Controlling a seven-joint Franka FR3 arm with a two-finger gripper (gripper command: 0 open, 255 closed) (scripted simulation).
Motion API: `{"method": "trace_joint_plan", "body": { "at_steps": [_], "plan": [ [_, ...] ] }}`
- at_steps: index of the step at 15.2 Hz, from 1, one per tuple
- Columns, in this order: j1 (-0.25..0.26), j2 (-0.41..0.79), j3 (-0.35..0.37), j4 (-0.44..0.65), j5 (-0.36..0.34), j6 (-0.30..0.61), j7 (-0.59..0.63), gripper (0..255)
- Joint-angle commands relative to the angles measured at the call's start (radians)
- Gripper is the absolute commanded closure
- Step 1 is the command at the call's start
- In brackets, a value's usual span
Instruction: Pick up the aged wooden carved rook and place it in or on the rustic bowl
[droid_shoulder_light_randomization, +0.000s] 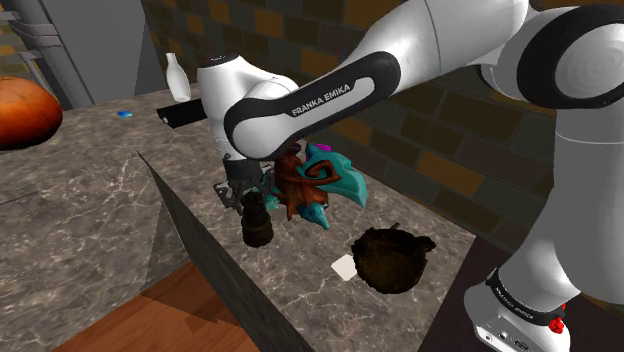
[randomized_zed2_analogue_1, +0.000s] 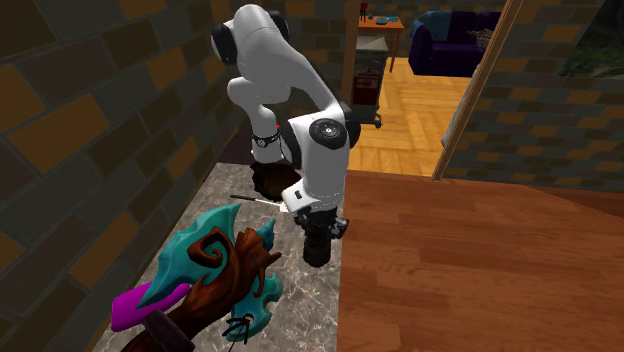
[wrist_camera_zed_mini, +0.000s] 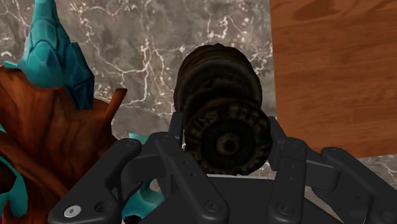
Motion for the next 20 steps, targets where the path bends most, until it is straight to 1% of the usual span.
{"method": "trace_joint_plan", "body": {
  "at_steps": [1, 11, 20],
  "plan": [
    [-0.001, -0.014, 0.003, 0.01, 0.006, -0.023, -0.003, 255],
    [-0.003, -0.057, 0.012, 0.084, 0.025, -0.137, -0.016, 255],
    [0.0, -0.078, 0.018, 0.176, 0.035, -0.248, -0.025, 255]
  ]
}}
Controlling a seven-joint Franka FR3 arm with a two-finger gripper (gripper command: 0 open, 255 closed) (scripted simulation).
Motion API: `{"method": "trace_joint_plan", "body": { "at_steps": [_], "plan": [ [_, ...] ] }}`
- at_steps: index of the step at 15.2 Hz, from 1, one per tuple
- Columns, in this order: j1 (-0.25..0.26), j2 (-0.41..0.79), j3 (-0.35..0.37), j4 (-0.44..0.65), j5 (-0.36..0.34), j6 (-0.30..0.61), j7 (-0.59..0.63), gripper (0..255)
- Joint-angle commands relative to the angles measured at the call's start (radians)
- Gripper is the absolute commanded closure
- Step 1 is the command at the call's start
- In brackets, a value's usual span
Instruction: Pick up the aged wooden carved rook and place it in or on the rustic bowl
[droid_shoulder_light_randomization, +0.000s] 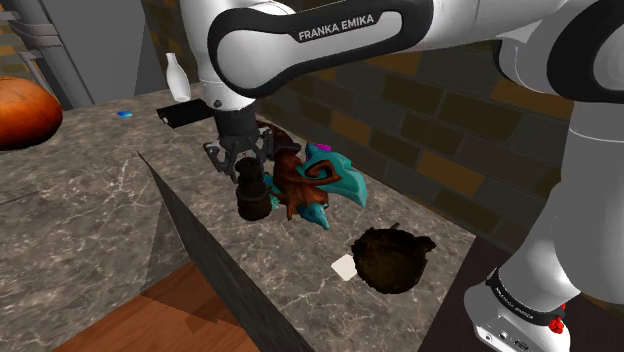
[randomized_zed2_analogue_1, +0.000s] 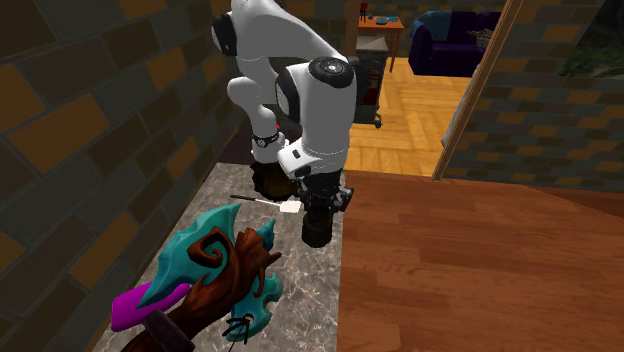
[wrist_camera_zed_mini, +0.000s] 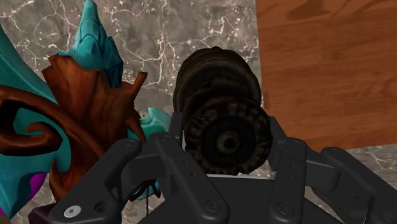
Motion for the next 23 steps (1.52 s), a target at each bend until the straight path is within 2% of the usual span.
{"method": "trace_joint_plan", "body": {
  "at_steps": [1, 6, 11, 17, 23],
  "plan": [
    [0.001, -0.003, 0.001, 0.019, 0.001, -0.021, -0.002, 255],
    [-0.064, -0.235, 0.011, -0.278, 0.079, 0.059, -0.05, 255],
    [-0.098, -0.454, -0.001, -0.515, 0.161, 0.094, -0.118, 255],
    [-0.1, -0.711, -0.044, -0.751, 0.24, 0.085, -0.205, 255],
    [-0.08, -0.967, -0.104, -0.945, 0.28, 0.023, -0.279, 255]
  ]
}}
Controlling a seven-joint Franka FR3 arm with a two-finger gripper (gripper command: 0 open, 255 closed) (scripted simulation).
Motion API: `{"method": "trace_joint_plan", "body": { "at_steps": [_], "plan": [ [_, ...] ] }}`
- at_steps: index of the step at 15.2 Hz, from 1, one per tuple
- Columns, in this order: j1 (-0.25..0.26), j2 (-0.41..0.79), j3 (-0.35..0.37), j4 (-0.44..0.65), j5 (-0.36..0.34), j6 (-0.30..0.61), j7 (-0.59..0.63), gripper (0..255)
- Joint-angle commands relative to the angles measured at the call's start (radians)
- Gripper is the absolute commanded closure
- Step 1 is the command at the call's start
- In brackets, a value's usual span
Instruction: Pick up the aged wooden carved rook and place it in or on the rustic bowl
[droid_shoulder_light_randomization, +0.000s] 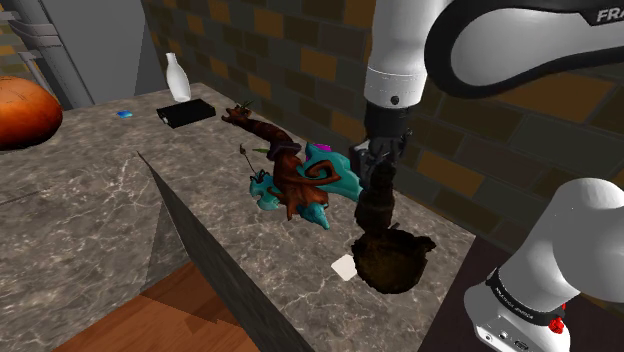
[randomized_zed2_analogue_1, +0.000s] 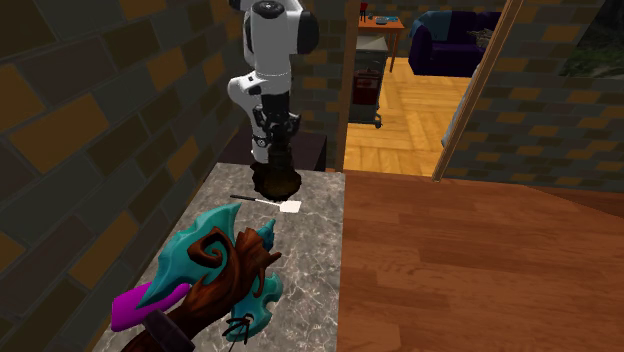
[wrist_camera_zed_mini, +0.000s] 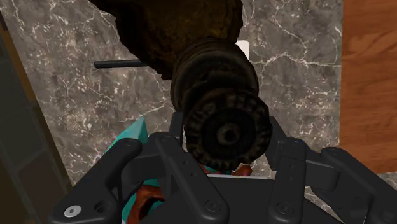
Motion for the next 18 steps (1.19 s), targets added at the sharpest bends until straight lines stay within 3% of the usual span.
{"method": "trace_joint_plan", "body": {
  "at_steps": [1, 7, 18],
  "plan": [
    [0.007, -0.082, -0.02, -0.058, 0.007, -0.023, -0.021, 255],
    [0.026, -0.363, -0.093, -0.213, -0.003, -0.155, -0.08, 255],
    [0.036, -0.357, -0.072, -0.357, 0.017, -0.005, -0.079, 255]
  ]
}}
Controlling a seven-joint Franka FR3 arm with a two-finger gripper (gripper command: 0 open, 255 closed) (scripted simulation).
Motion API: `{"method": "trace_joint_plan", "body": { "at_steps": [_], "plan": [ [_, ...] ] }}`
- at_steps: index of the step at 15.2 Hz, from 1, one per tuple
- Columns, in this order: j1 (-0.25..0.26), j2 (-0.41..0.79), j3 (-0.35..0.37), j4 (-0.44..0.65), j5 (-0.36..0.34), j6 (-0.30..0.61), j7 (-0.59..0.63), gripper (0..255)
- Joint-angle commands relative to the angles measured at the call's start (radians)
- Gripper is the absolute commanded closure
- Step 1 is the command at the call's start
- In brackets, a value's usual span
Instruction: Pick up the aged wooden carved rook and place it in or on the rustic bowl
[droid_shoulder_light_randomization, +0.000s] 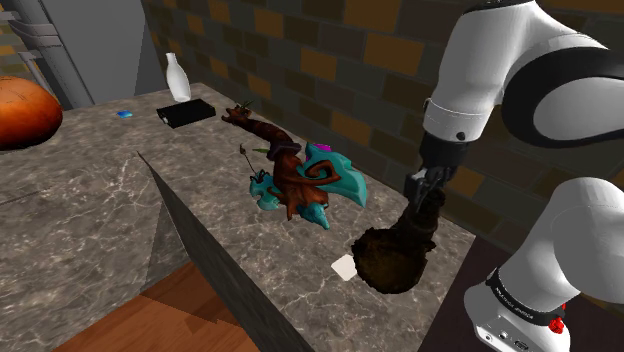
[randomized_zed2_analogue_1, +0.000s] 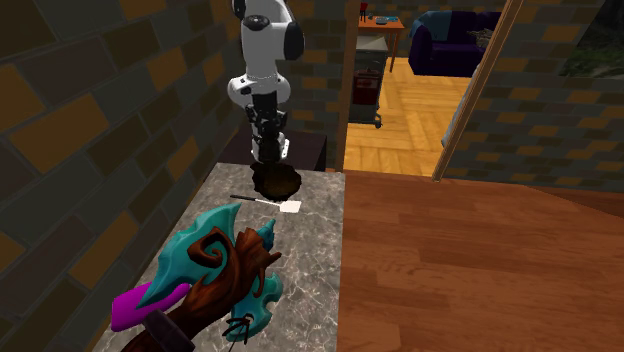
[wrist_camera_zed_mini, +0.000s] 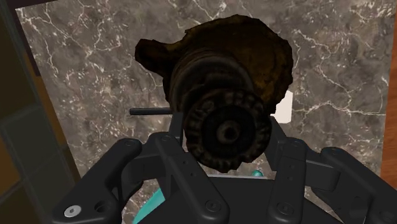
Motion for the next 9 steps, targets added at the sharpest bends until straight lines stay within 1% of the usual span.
{"method": "trace_joint_plan", "body": {
  "at_steps": [1, 9],
  "plan": [
    [0.002, 0.007, 0.006, -0.023, 0.005, 0.031, 0.002, 255],
    [0.009, 0.039, 0.025, -0.115, 0.023, 0.155, 0.002, 255]
  ]
}}
